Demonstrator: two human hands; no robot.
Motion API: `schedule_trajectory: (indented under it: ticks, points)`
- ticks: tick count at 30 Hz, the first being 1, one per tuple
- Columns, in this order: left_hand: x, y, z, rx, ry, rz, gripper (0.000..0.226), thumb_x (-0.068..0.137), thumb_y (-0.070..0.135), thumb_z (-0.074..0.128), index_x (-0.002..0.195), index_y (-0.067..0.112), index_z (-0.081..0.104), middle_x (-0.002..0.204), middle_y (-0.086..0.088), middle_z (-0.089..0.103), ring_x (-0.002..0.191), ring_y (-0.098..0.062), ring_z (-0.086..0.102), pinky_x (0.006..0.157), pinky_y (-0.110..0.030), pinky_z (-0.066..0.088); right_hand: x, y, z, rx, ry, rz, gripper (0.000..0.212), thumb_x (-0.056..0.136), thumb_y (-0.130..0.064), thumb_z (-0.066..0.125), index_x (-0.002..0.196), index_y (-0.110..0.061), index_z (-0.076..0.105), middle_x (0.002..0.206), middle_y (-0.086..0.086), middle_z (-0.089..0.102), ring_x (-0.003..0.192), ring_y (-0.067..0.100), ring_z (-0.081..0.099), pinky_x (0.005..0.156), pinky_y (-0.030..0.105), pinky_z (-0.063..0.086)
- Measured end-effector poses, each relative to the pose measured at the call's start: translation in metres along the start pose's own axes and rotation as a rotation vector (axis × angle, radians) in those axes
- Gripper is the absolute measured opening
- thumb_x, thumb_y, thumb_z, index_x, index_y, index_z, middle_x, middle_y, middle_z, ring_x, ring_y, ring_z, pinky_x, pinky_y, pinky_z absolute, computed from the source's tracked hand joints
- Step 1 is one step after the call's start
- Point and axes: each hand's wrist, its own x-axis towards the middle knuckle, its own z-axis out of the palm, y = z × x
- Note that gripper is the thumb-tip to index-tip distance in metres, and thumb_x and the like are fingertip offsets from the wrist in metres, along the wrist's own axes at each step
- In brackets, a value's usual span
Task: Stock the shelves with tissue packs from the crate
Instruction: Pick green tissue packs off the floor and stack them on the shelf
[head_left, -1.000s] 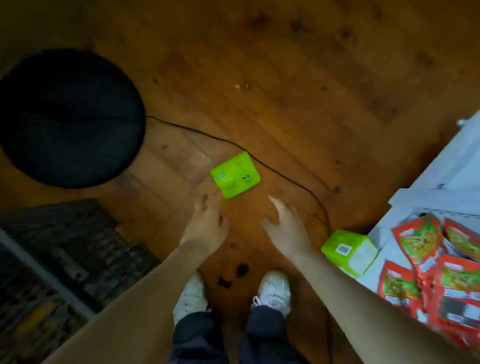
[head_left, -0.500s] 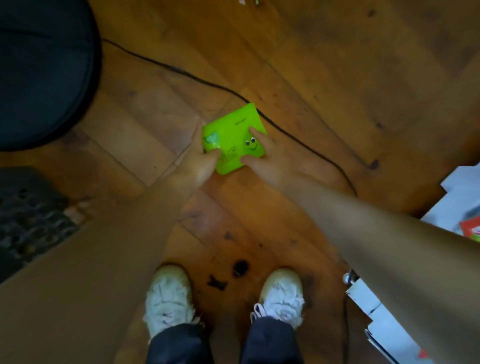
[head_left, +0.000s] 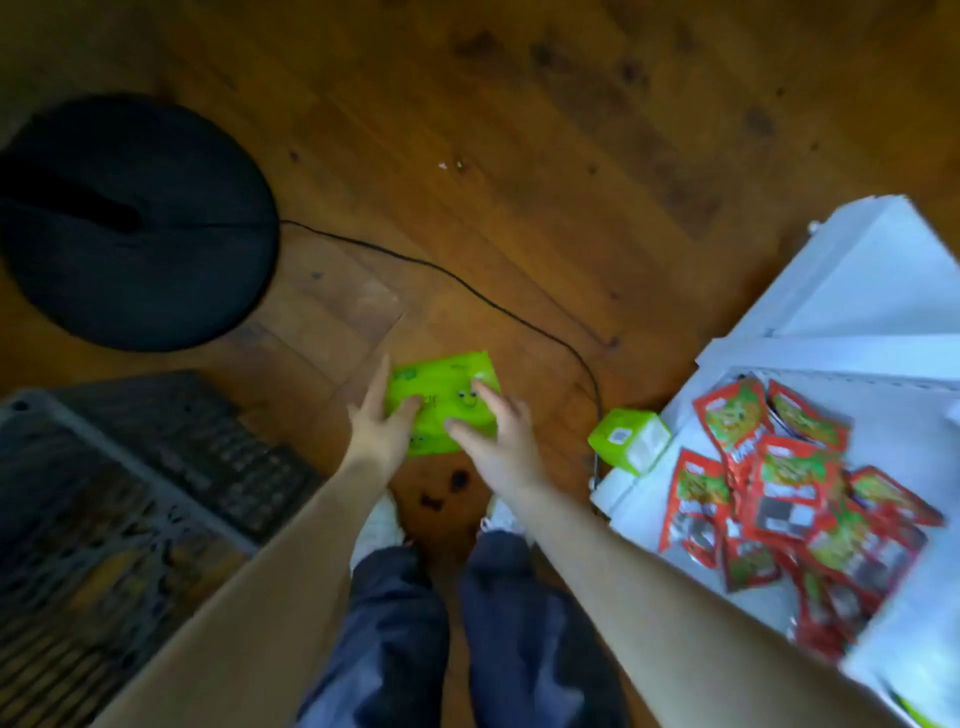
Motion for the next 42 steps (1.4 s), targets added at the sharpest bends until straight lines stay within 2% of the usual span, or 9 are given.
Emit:
schedule_trajectory:
  ticks: [2, 5, 9, 12, 17, 20, 29, 37, 42]
  points:
    - [-0.051, 0.035, -0.014, -0.066, -0.028, 0.059, 0.064, 0.09, 0.02, 0.056, 0.145, 0.038, 0.028, 0.145, 0.0, 0.036, 0.132, -0.022, 0.04, 0.107, -0.034, 0.037, -0.042, -0.036, -0.017, -0.018, 0.04, -0.044, 0.058, 0.085, -0.023, 0.065, 0.138, -0.019, 0.043, 0.132, 0.015, 0.041, 0.126, 0.023, 0.04, 0.092, 0.015, 0.027]
    - [-0.138, 0.095, -0.041, -0.082, -0.063, 0.147, 0.057, 0.097, 0.006, 0.045, 0.147, 0.024, 0.026, 0.141, 0.002, 0.041, 0.124, -0.017, 0.046, 0.097, -0.024, 0.041, -0.116, -0.094, -0.045, 0.006, 0.091, -0.088, 0.056, 0.085, -0.025, 0.064, 0.138, -0.022, 0.044, 0.129, 0.012, 0.044, 0.122, 0.02, 0.044, 0.082, 0.013, 0.028]
    - [-0.258, 0.157, -0.082, -0.082, -0.076, 0.246, 0.052, 0.097, 0.01, 0.046, 0.144, 0.026, 0.032, 0.144, -0.01, 0.043, 0.127, -0.029, 0.048, 0.097, -0.038, 0.043, -0.229, -0.16, -0.076, 0.068, 0.14, -0.18, 0.056, 0.085, -0.025, 0.065, 0.137, -0.022, 0.044, 0.133, 0.011, 0.043, 0.127, 0.019, 0.041, 0.092, 0.015, 0.028]
    - [-0.34, 0.189, -0.106, -0.032, -0.069, 0.401, 0.048, 0.096, 0.012, 0.048, 0.141, 0.026, 0.038, 0.148, -0.006, 0.038, 0.134, -0.025, 0.04, 0.108, -0.042, 0.037, -0.311, -0.19, -0.095, 0.089, 0.213, -0.305, 0.058, 0.085, -0.023, 0.065, 0.138, -0.02, 0.043, 0.132, 0.011, 0.043, 0.127, 0.018, 0.04, 0.096, 0.014, 0.026]
    - [-0.45, 0.228, -0.121, 0.061, -0.017, 0.737, 0.044, 0.095, 0.008, 0.05, 0.138, 0.015, 0.042, 0.142, 0.002, 0.041, 0.124, -0.005, 0.038, 0.091, -0.005, 0.035, -0.414, -0.217, -0.132, 0.128, 0.325, -0.512, 0.058, 0.085, -0.022, 0.066, 0.138, -0.02, 0.042, 0.133, 0.008, 0.042, 0.129, 0.015, 0.038, 0.099, 0.012, 0.023]
    - [-0.508, 0.247, -0.111, 0.055, 0.012, 0.891, 0.044, 0.095, 0.009, 0.05, 0.138, 0.016, 0.042, 0.138, 0.004, 0.043, 0.126, -0.007, 0.039, 0.1, -0.019, 0.036, -0.462, -0.227, -0.164, 0.138, 0.395, -0.615, 0.058, 0.085, -0.023, 0.066, 0.137, -0.022, 0.043, 0.135, 0.006, 0.041, 0.13, 0.013, 0.036, 0.099, 0.01, 0.022]
    - [-0.671, 0.249, -0.019, 0.065, -0.029, 1.241, 0.041, 0.096, 0.021, 0.05, 0.136, 0.026, 0.043, 0.129, 0.009, 0.048, 0.116, -0.013, 0.052, 0.093, -0.039, 0.051, -0.605, -0.162, -0.268, 0.186, 0.65, -0.859, 0.057, 0.087, -0.028, 0.063, 0.138, -0.026, 0.04, 0.138, 0.001, 0.039, 0.13, 0.008, 0.035, 0.099, 0.011, 0.026]
    - [-0.754, 0.233, 0.06, 0.055, -0.158, 1.385, 0.039, 0.096, 0.021, 0.051, 0.134, 0.027, 0.045, 0.125, 0.008, 0.053, 0.11, -0.011, 0.057, 0.09, -0.034, 0.052, -0.682, -0.094, -0.332, 0.241, 0.852, -0.902, 0.055, 0.085, -0.025, 0.066, 0.136, -0.027, 0.043, 0.136, 0.002, 0.044, 0.13, 0.008, 0.037, 0.104, 0.016, 0.029]
    - [-0.767, 0.233, 0.096, 0.132, -0.253, 1.426, 0.039, 0.095, 0.015, 0.051, 0.133, 0.022, 0.046, 0.118, 0.018, 0.049, 0.101, 0.016, 0.049, 0.083, -0.002, 0.038, -0.691, -0.065, -0.35, 0.299, 0.943, -0.841, 0.055, 0.085, -0.025, 0.066, 0.135, -0.029, 0.043, 0.138, 0.003, 0.042, 0.134, 0.012, 0.034, 0.106, 0.02, 0.028]
